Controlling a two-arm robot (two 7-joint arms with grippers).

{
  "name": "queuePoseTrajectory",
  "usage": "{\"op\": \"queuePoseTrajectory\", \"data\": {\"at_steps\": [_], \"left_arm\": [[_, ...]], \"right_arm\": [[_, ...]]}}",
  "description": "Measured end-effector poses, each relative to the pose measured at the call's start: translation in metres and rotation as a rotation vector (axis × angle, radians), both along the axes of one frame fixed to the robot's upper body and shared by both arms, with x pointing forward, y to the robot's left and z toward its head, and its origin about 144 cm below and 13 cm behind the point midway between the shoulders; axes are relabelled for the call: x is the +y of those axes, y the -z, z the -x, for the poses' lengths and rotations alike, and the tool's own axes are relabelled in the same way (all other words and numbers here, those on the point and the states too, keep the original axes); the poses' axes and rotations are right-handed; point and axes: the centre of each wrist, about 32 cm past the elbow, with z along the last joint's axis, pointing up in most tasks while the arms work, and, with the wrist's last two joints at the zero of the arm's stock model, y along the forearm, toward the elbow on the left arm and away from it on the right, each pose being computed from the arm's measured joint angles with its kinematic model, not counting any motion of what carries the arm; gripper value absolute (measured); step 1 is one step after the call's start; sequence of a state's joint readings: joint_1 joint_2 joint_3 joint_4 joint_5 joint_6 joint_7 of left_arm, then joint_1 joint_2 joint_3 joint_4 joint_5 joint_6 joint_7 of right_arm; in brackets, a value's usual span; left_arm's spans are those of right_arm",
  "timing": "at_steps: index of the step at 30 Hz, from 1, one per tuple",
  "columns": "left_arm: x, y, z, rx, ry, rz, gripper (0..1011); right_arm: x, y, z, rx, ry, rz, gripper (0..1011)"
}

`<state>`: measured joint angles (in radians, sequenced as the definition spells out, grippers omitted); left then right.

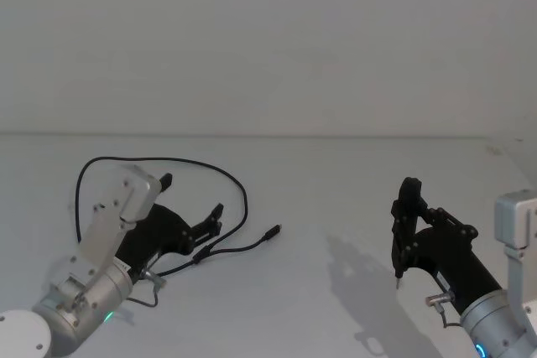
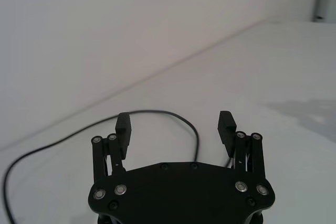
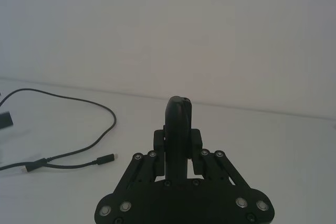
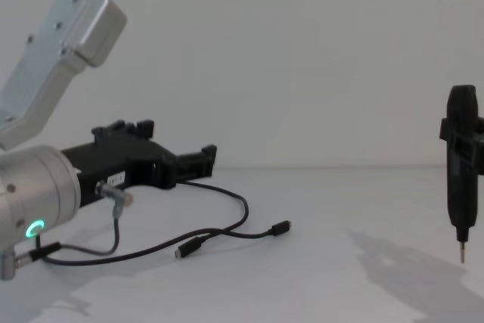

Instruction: Pick up the data cable with the one hand.

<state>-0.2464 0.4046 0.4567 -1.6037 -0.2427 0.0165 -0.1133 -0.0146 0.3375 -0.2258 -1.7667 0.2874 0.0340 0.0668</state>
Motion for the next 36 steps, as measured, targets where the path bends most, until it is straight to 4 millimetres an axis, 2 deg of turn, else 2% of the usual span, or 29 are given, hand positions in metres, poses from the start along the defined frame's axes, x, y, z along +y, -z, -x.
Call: {"op": "queuePoseTrajectory", "data": {"at_steps": [15,24,36], "left_arm": [[0.017,0.018,-0.013,0.176,0.173,-0.025,1001],[0.033,0.029,-0.033,0.305,0.265,-0.041,1001],[0.05,0.029,-0.056,0.33,0.309,-0.043,1001]], "right_arm": [[0.0,0.0,0.0,0.0,0.0,0.0,279],[0.0,0.0,0.0,0.0,0.0,0.0,279],[0.0,0.0,0.0,0.0,0.0,0.0,279]]}}
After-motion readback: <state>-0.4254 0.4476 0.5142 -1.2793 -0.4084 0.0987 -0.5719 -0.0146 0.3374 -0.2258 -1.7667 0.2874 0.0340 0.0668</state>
